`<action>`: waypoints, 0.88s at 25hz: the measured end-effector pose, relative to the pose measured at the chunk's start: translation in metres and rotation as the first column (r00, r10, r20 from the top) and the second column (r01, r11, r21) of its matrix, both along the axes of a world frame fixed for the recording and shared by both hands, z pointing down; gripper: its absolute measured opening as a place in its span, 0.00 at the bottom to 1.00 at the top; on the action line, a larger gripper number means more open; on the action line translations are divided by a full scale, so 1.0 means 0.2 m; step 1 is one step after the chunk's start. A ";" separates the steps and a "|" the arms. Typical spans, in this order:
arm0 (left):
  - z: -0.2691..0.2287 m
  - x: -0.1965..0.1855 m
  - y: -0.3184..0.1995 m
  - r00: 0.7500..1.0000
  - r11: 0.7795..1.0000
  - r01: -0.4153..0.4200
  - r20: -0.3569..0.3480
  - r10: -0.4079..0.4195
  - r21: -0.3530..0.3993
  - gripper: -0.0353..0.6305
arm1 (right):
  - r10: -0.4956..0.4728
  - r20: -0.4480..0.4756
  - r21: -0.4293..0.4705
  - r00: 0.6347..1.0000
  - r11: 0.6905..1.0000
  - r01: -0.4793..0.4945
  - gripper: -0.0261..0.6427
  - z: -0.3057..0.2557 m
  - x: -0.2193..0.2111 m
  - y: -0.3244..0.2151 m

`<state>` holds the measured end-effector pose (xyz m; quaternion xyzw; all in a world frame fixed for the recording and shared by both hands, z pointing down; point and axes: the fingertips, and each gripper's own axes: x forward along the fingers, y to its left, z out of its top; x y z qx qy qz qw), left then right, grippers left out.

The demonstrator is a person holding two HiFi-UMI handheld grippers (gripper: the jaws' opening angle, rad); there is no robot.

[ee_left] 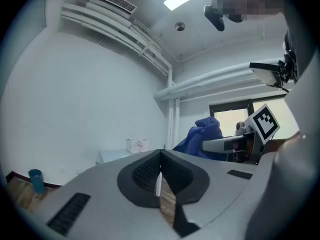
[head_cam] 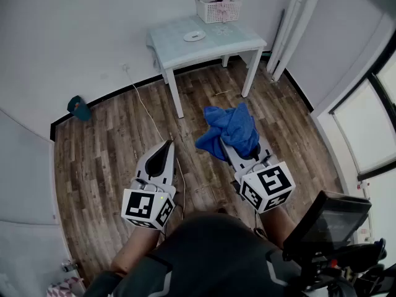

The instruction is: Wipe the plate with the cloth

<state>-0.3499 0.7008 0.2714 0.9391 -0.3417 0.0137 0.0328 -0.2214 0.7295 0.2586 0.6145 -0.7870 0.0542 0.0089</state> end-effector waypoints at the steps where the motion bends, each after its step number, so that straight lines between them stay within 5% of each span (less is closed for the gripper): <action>1: 0.01 0.00 0.01 1.000 1.000 0.005 -0.008 -0.005 -0.006 0.07 | 0.003 -0.007 -0.006 1.000 1.000 -0.003 0.22 0.01 0.01 0.01; 22: 0.07 -0.11 -0.11 0.998 0.999 -0.007 -0.061 0.004 -0.050 0.07 | 0.019 0.011 -0.002 1.000 1.000 -0.019 0.22 0.02 -0.07 -0.07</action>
